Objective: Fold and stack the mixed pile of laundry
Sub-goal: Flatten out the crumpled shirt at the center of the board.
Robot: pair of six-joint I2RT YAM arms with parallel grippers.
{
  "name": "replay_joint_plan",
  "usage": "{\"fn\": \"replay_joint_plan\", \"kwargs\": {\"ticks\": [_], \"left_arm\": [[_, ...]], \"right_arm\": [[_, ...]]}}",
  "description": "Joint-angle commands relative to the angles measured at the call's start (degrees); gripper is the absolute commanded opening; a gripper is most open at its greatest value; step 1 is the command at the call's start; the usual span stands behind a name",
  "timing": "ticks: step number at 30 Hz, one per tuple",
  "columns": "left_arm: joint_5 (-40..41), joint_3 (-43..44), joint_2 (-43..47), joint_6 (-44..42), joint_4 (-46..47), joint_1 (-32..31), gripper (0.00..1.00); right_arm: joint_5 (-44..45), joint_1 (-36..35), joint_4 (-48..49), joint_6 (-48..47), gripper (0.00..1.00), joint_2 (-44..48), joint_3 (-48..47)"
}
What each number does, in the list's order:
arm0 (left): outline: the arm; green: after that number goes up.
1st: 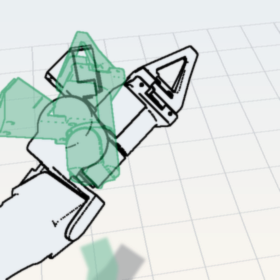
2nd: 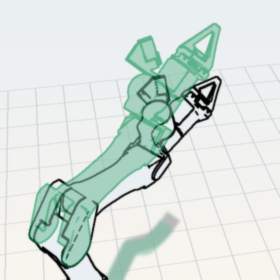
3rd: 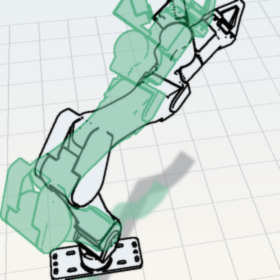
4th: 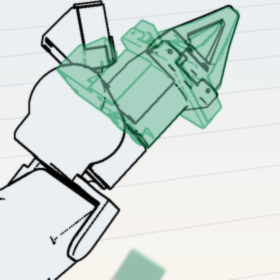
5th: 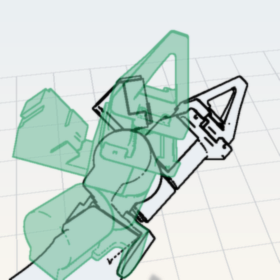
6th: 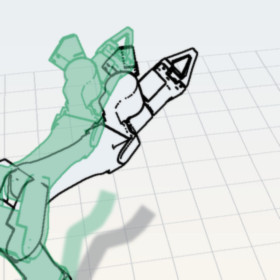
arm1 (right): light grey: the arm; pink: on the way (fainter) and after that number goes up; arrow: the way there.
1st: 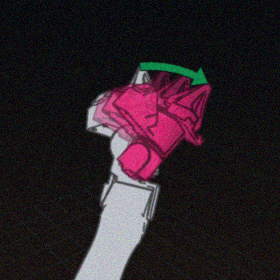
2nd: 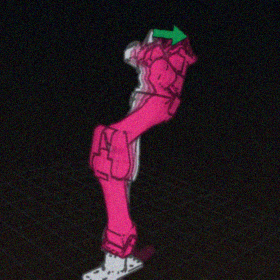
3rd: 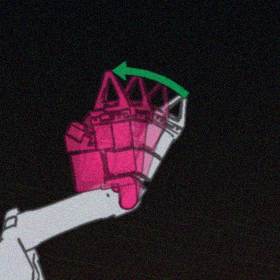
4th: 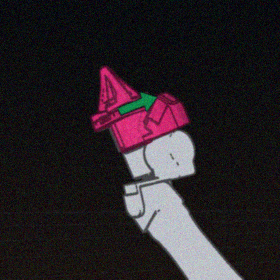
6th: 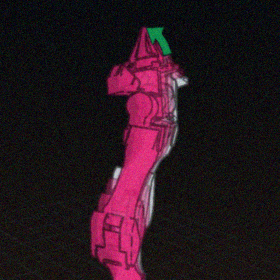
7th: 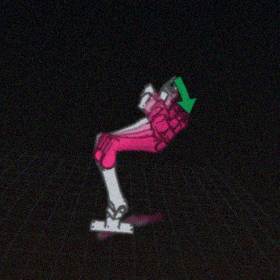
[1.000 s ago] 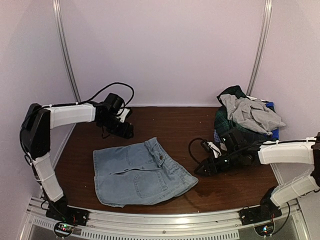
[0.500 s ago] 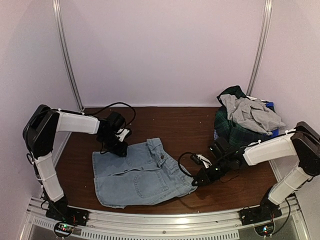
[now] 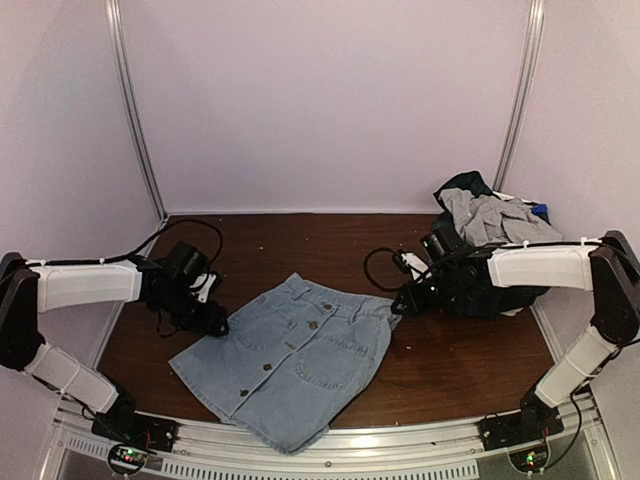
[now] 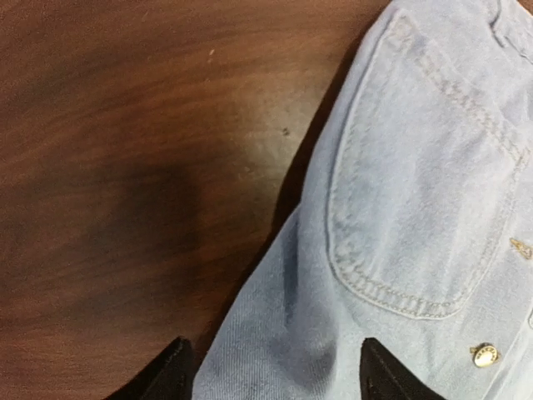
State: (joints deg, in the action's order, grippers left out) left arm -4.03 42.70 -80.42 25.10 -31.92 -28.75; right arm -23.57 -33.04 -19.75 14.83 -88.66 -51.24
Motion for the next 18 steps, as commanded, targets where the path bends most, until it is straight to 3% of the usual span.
{"fn": "replay_joint_plan", "kwargs": {"ticks": [1,3,6,11,18], "left_arm": [[-1.0,8.4,0.4,-0.7,4.2,-0.6,0.72],[-2.3,14.6,-4.0,-2.1,5.5,-0.6,0.72],[-6.0,22.4,-13.4,-4.2,8.4,-0.6,0.70],[-9.4,33.3,-25.6,-9.2,8.9,-0.7,0.68],[-13.8,42.0,-36.8,-13.5,8.9,-1.8,0.68]], "right_arm": [[3.7,0.3,-5.0,-3.7,0.55,-1.6,-5.7],[3.9,0.4,-5.6,-3.2,0.69,0.3,-5.1],[4.1,0.8,-6.1,-1.1,0.76,4.6,-1.4],[2.0,1.6,-2.7,4.5,0.74,9.7,7.8],[0.3,1.8,4.4,8.9,0.71,7.3,11.5]]}}
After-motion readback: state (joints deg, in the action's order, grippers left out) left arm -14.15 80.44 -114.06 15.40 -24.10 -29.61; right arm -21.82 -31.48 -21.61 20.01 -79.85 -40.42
